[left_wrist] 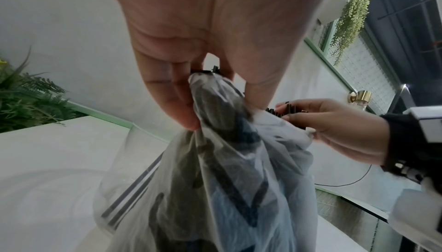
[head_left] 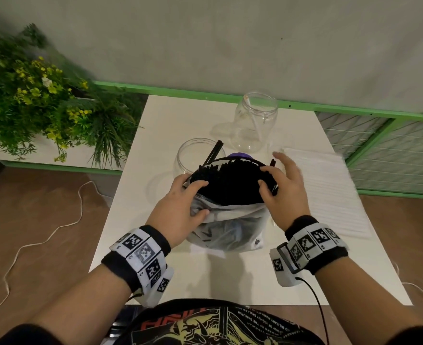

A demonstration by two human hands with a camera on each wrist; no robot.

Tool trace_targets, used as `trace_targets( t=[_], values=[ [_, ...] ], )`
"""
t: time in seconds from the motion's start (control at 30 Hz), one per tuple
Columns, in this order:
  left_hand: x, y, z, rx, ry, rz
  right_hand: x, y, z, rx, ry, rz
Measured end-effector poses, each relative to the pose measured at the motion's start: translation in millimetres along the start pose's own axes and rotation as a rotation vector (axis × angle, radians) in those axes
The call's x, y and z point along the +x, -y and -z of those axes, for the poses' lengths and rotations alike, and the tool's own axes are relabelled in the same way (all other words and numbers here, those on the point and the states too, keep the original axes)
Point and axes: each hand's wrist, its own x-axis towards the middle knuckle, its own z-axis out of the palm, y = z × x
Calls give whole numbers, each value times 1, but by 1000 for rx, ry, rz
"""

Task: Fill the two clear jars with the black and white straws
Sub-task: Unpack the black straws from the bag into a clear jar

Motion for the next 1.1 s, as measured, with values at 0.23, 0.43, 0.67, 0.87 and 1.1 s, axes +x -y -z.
trace_targets(
  t=[0.23,0.43,0.67,0.87,1.1],
  values=[
    [-5,2,1,-99,-86,4,12,21,7,308,-104,-74],
    [-8,5,2,-69,-60,6,-4,-2,-7,262,121,-166],
    [-8,6,3,-44,-45,-10,-9,20,13,249,-106,23],
    [-8,5,3,-36,-41,-17,-40,35,-6,310,132,-91],
    [-12,1,1,-48,-34,-39,-24,59,-39,52,394,-174]
  ],
)
